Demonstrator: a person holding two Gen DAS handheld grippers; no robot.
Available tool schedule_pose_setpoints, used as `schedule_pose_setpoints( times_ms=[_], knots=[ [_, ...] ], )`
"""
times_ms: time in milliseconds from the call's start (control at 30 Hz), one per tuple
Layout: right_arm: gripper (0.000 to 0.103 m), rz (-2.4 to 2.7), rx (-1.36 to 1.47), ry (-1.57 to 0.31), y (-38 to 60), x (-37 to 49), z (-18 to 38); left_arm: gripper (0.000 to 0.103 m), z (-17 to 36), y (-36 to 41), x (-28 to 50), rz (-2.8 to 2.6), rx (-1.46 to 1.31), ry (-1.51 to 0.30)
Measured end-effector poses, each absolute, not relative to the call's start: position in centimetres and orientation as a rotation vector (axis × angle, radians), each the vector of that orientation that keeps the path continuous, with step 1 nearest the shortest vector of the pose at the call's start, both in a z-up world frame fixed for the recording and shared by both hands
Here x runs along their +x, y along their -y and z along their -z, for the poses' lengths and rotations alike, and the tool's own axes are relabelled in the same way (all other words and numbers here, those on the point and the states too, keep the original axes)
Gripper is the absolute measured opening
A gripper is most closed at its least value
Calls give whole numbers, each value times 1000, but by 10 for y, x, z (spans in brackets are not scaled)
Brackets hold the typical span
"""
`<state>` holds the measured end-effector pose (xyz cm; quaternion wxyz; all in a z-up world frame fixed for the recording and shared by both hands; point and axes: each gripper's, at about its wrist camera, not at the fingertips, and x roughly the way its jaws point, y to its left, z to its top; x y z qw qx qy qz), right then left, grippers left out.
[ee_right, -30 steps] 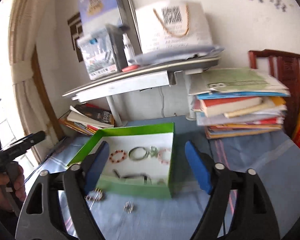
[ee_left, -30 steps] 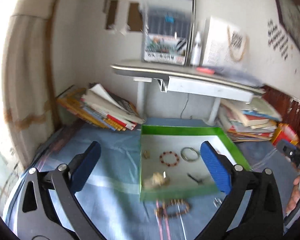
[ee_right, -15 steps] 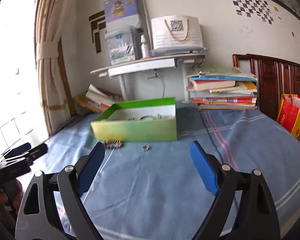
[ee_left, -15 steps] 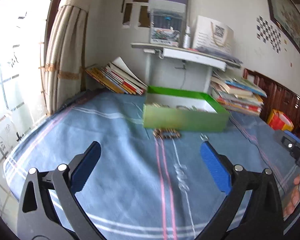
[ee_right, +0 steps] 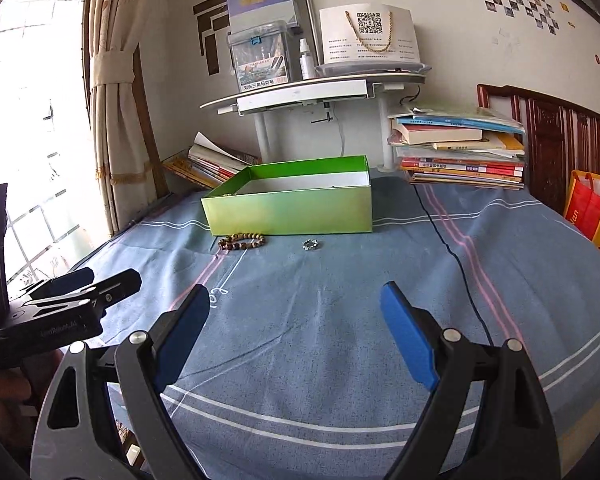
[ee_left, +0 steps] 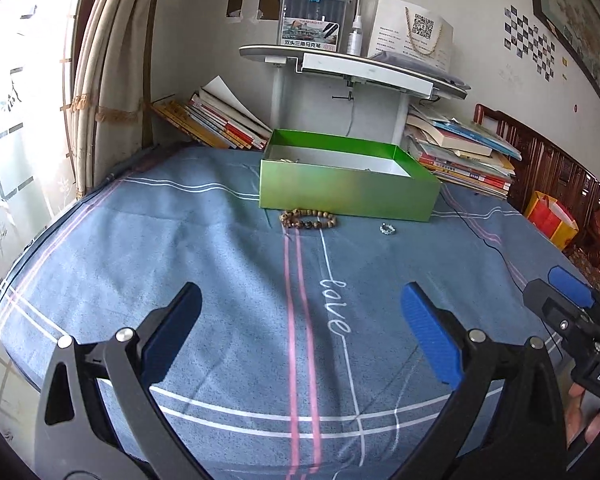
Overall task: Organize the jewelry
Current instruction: 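Withdraw both open tools back over the wooden bead bracelet and ring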
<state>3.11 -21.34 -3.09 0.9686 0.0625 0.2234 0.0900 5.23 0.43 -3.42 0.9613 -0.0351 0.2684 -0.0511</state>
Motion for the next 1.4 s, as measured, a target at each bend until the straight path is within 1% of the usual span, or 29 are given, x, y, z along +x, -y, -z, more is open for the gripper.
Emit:
schedule_pose_setpoints(
  times_ms=[600, 767, 933, 1000, 1033, 1100, 1167, 1267, 1333, 1400],
  knots=[
    [85, -178, 143, -474, 217, 36, 35, 99, 36, -1, 63, 109, -60, -567],
    [85, -181, 145, -485, 218, 40, 38, 99, 32, -6, 97, 73, -79, -589],
    [85, -182, 149, -498, 221, 45, 42, 97, 32, -6, 151, 26, -74, -618],
    [85, -181, 153, -503, 222, 48, 43, 95, 36, -6, 172, 25, -81, -646],
    [85, -181, 154, -505, 223, 49, 44, 92, 38, -5, 179, 23, -86, -662],
    [85, -179, 155, -512, 225, 52, 46, 84, 46, -4, 203, 21, -103, -709],
    [85, -179, 161, -519, 228, 55, 47, 71, 53, -3, 219, 11, -107, -743],
    [85, -183, 162, -527, 229, 60, 50, 60, 64, 1, 241, 2, -99, -795],
    [85, -185, 161, -538, 229, 65, 52, 56, 70, 3, 251, 0, -95, -819],
    [85, -192, 158, -543, 229, 70, 52, 56, 74, 5, 259, 1, -98, -839]
  ],
)
